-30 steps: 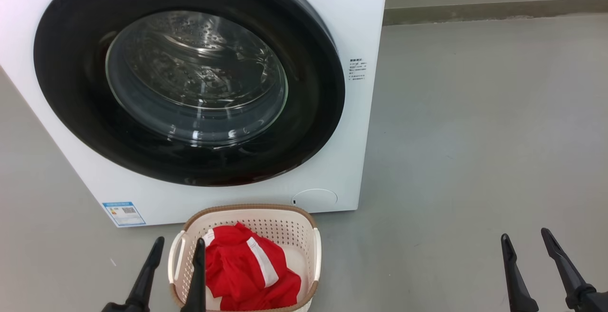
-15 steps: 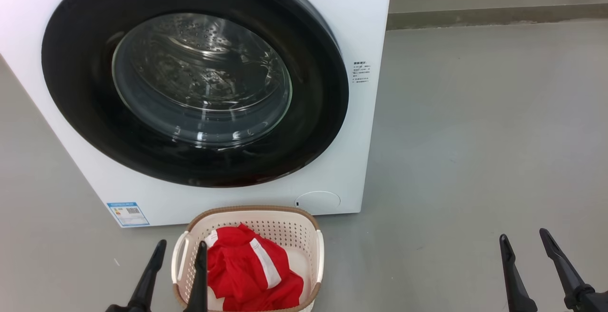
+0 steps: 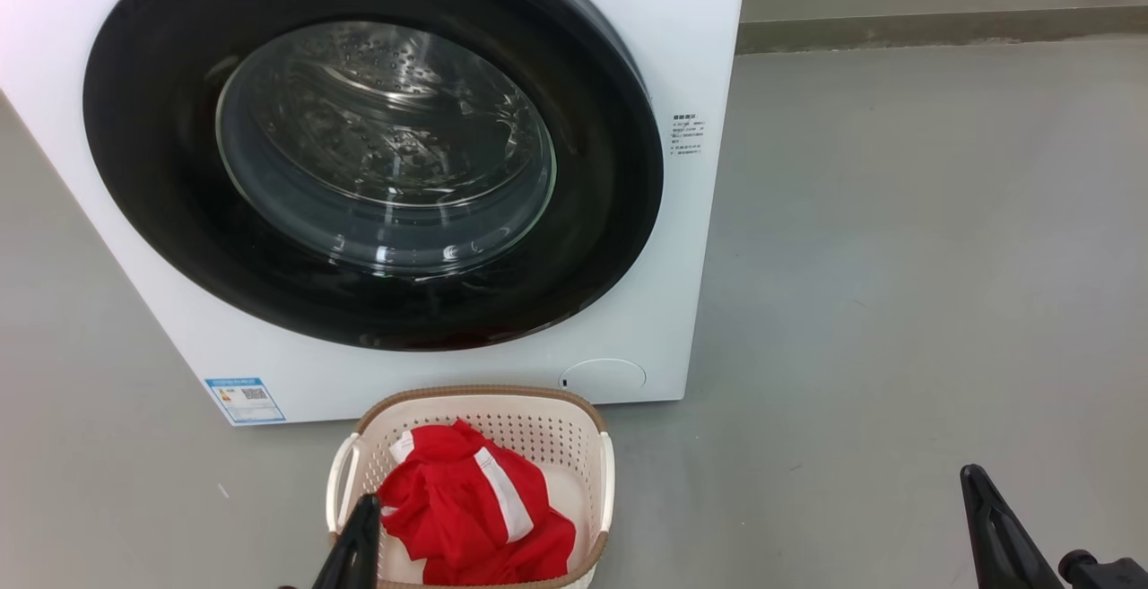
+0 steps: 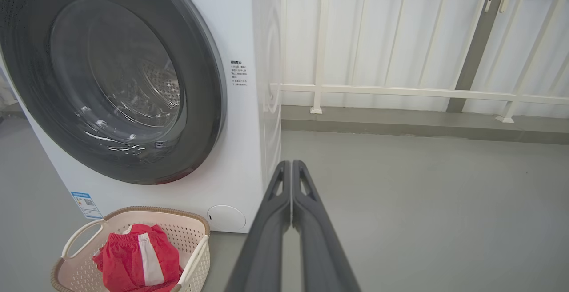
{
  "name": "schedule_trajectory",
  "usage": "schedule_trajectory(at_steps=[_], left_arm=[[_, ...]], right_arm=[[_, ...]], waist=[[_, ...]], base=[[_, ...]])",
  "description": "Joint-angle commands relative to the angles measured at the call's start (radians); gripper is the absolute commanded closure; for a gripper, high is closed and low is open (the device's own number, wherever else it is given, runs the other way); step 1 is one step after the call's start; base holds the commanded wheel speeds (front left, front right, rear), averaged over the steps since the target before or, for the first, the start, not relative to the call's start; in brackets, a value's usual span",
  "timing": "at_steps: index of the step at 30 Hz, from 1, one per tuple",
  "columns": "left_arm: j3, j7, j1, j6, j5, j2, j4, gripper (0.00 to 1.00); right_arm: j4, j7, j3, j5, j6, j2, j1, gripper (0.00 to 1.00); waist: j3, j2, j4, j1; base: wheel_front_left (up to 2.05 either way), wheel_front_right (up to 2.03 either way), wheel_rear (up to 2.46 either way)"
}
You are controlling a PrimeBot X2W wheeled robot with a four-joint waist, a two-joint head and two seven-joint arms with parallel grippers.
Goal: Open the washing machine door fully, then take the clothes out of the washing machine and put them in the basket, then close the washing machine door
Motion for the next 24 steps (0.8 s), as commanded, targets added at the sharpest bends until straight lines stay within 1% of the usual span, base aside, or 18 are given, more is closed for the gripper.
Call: schedule_trajectory(at_steps=[1,3,7,11,24], left_arm=[[0.003,0.002,-0.01,-0.001,-0.012,0.0,-0.014,1.0],[0.005,0.007,-0.013,-0.002,-0.036,0.001,-0.012,1.0],[0.011,0.018,-0.018,-0.004,-0.084,0.002,-0.008,1.0],[0.017,0.029,-0.025,-0.007,-0.131,0.003,-0.002,1.0],[0.036,0.064,-0.048,-0.015,-0.283,0.006,0.015,1.0]], right_arm=[[-0.014,0.0,0.001,0.013,0.0,-0.003,-0.003,1.0],[-0.012,0.005,0.002,0.038,0.0,-0.004,-0.008,1.0],[-0.006,0.016,0.005,0.087,0.0,-0.007,-0.018,1.0],[0.001,0.026,0.008,0.136,0.0,-0.01,-0.029,1.0],[0.024,0.061,0.016,0.293,-0.001,-0.017,-0.067,1.0]], waist=[[0.0,-0.0001,0.0,0.0],[0.001,-0.0001,0.0,0.0003],[0.001,-0.0001,-0.001,0.0023],[0.004,-0.0001,-0.001,0.0002],[0.011,-0.0001,-0.003,0.0001]], base=[[0.0,0.0,0.0],[0.0,0.0,0.0],[0.0,0.0,0.0],[0.0,0.0,0.0],[0.0,0.0,0.0]])
